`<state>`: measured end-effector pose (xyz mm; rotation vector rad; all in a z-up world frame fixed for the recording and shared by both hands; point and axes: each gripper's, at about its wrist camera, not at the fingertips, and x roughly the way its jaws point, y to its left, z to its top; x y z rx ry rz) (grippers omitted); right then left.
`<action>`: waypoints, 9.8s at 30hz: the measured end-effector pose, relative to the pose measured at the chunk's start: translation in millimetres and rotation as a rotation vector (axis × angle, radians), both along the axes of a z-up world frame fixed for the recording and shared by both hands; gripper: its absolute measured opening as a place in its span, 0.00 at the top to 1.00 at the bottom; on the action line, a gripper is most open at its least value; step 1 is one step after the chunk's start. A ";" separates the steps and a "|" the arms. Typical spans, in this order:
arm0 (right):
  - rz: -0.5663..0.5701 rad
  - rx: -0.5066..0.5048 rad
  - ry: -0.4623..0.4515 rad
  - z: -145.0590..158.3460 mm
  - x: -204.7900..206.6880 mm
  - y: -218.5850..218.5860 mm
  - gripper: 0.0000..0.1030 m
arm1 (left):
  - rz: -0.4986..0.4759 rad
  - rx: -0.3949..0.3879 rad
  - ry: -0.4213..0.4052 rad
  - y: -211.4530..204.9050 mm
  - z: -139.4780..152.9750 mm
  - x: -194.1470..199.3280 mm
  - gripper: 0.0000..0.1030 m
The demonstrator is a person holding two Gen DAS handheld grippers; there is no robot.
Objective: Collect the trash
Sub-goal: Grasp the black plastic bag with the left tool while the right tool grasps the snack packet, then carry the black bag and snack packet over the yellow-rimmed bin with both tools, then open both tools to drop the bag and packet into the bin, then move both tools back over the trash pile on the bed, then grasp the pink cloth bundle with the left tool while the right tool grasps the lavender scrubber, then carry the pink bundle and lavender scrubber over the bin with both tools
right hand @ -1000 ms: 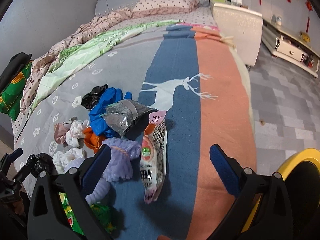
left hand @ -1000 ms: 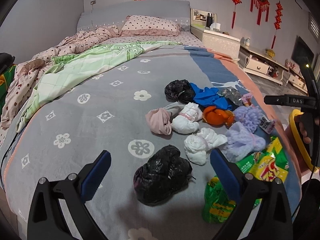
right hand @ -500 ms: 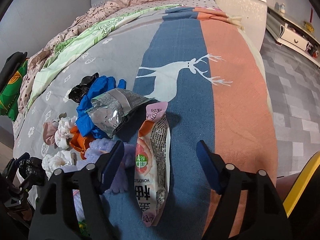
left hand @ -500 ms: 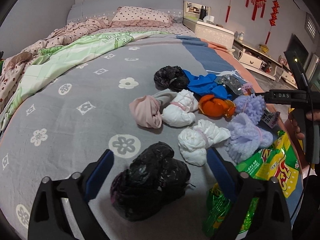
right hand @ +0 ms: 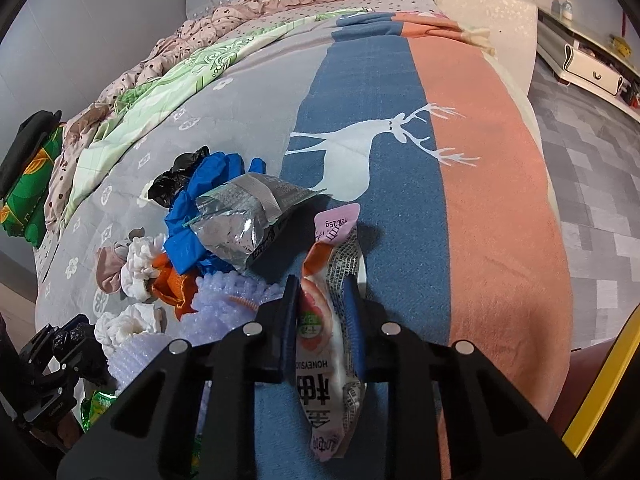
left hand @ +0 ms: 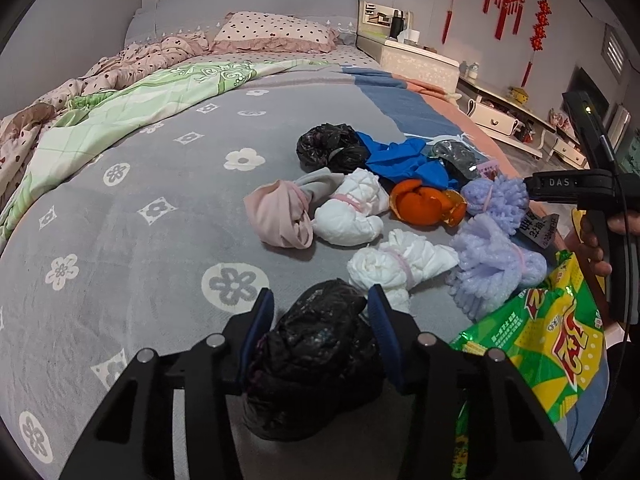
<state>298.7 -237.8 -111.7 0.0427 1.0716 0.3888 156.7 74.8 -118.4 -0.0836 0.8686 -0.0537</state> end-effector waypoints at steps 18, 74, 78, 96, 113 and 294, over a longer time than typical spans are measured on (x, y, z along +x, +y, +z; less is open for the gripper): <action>-0.007 0.049 -0.134 58.6 -57.9 -15.2 0.83 | -0.013 -0.024 -0.094 -2.3 30.1 -34.8 0.71; -0.314 0.199 -0.354 192.7 -164.9 -293.7 0.83 | -0.471 -0.070 -0.303 -310.0 176.4 27.3 0.71; -0.344 0.199 -0.337 185.0 -164.5 -313.9 0.83 | -0.501 -0.083 -0.268 -332.8 162.8 36.6 0.71; -0.481 0.194 -0.211 116.8 -159.6 -372.6 0.82 | -0.578 -0.121 -0.074 -396.2 80.8 63.2 0.69; -0.573 0.182 -0.227 122.4 -183.0 -380.1 0.62 | -0.550 -0.106 -0.083 -377.8 85.6 53.2 0.32; -0.106 0.093 -0.329 186.8 -159.4 -125.8 0.58 | -0.143 -0.076 -0.243 -134.1 161.6 7.3 0.71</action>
